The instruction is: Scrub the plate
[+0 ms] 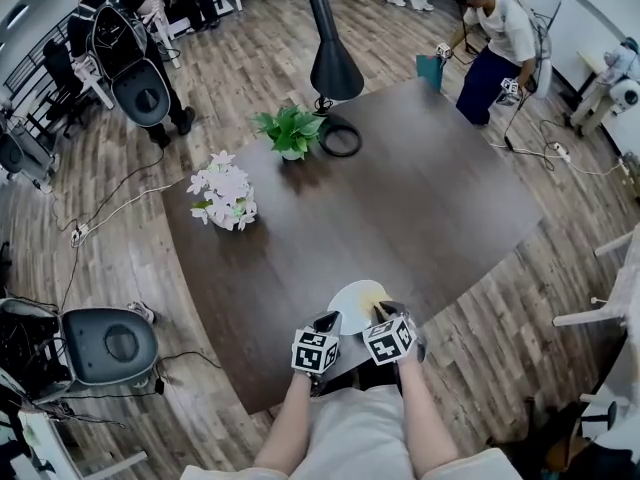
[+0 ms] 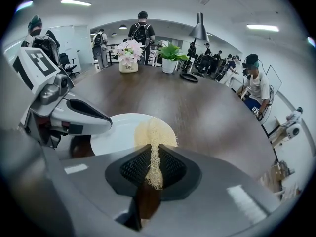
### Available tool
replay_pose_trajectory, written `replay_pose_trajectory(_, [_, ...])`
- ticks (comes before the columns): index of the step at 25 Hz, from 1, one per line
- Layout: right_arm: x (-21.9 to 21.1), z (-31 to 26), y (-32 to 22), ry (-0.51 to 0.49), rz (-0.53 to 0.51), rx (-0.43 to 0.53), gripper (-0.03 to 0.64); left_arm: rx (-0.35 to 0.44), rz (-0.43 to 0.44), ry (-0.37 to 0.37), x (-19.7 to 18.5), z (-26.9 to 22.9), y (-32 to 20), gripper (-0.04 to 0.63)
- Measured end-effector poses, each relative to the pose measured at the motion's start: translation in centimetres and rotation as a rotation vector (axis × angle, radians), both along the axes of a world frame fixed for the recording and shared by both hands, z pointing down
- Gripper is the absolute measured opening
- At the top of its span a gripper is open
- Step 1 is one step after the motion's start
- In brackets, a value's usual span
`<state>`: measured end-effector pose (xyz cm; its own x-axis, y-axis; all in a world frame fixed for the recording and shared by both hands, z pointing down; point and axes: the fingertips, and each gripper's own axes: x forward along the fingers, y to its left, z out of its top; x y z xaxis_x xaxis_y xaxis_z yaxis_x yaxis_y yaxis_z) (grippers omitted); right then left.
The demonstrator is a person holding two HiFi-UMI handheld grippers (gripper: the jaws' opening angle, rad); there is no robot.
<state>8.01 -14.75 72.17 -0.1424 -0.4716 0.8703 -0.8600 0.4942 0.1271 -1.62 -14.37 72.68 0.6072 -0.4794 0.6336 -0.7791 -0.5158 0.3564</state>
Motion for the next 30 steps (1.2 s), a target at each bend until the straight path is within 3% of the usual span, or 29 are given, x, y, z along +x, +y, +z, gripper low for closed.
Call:
replay_pose_trajectory(5, [-0.7, -0.1, 0.5, -0.01, -0.029, -0.023, 0.069, 0.01, -0.011, 0.02, 0.0, -0.3, -0.2, 0.0])
replay_pose_trajectory(9, [-1.6, 0.0, 1.2, -0.027, -0.064, -0.054, 0.068, 0.022, -0.078, 0.063, -0.7, -0.5, -0.5, 0.001])
replay_pose_trajectory(12, [-2.4, 0.1, 1.6, -0.031, -0.096, -0.071, 0.069, 0.053, -0.149, 0.026, -2.4, -0.5, -0.3, 0.001])
replay_pose_trajectory(16, [-3.6, 0.2, 1.6, -0.031, -0.139, -0.065, 0.067, 0.054, -0.129, -0.023, -3.3, -0.2, 0.3, 0.001])
replay_pose_trajectory(30, [-7.5, 0.7, 1.8, -0.084, -0.24, -0.07, 0.067, 0.033, -0.165, -0.028, -4.8, -1.2, 1.1, 0.001])
